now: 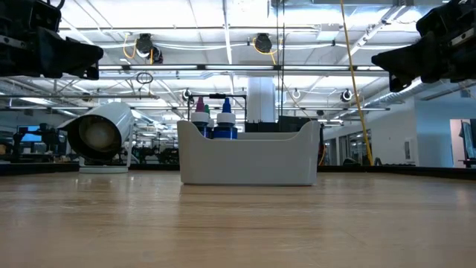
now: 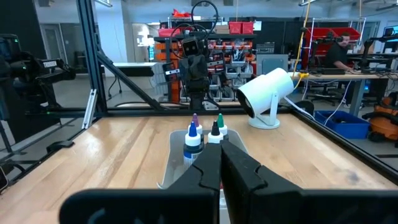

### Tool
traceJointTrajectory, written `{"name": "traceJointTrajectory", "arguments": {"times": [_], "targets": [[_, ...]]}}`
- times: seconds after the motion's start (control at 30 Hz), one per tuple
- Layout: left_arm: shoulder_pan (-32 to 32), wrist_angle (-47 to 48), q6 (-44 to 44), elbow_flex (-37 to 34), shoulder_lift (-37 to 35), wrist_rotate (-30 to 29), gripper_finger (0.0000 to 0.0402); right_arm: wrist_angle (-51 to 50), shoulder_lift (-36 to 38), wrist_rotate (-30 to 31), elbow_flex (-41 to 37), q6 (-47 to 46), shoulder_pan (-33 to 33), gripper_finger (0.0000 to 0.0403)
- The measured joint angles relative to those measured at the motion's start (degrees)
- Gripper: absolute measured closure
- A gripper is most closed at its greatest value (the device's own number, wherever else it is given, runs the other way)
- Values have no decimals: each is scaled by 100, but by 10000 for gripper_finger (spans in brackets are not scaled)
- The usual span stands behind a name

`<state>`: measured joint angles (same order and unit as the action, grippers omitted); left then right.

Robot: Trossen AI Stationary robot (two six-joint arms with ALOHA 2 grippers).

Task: Pick & Place food coloring
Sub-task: Return to Home Position

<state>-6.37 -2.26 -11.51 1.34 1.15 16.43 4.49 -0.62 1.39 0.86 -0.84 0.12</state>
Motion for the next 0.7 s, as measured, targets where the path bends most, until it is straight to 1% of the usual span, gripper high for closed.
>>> {"name": "traceJointTrajectory", "arguments": {"times": [0.2, 0.7], "targets": [[0, -2, 0, 0, 0, 0, 347, 0, 0, 0, 0, 0, 0, 403], [0, -9, 0, 0, 2, -2, 344, 0, 0, 0, 0, 0, -1, 403]]}}
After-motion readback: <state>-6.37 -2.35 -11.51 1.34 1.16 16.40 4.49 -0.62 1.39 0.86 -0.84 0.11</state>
